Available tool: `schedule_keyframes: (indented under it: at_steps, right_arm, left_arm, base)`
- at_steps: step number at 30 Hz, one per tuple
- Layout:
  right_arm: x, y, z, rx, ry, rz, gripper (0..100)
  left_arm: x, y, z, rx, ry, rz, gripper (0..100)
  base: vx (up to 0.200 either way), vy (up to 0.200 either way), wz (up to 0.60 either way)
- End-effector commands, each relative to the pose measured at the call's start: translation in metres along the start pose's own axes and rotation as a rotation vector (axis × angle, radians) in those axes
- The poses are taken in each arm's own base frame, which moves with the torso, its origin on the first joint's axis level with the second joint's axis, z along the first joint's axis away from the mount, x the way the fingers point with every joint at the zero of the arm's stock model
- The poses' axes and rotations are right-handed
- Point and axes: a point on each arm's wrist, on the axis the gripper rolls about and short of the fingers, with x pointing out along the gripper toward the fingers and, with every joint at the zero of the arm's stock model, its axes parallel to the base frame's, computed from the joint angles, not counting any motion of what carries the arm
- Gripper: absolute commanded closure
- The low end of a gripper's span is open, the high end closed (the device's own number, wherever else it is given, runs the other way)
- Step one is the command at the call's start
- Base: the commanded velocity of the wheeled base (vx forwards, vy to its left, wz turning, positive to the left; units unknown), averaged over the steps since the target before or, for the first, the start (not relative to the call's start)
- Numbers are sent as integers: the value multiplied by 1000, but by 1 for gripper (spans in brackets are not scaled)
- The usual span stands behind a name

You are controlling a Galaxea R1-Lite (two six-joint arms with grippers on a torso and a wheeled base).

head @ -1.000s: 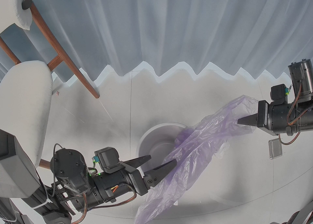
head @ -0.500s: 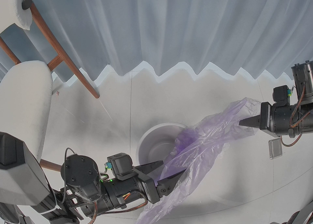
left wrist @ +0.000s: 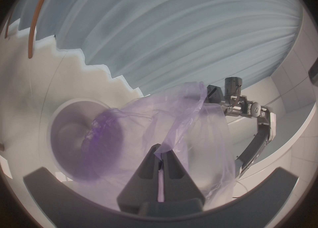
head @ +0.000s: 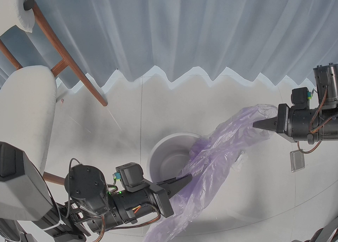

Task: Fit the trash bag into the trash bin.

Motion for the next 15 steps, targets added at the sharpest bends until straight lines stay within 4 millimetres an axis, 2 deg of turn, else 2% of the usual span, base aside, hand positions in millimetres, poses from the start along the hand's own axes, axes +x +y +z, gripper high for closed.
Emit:
schedule_keyframes:
  at_steps: [1, 6, 10, 15]
  right_arm:
    - [14, 2, 5, -19, 3, 31, 100]
    - [36, 3, 12, -72, -8, 71, 100]
    - [55, 13, 26, -79, -28, 118, 100]
    - [84, 27, 34, -95, -14, 146, 100]
  left_arm:
    - [-4, -6, 14, -25, -39, -46, 100]
    - [-3, 3, 37, -27, -122, -37, 100]
    - [-5, 8, 52, -18, -185, -22, 100]
    - [-7, 15, 54, -16, -199, 15, 100]
  base:
    - [0, 0, 0]
    - [0, 0, 0]
    - [0, 0, 0]
    - [0, 0, 0]
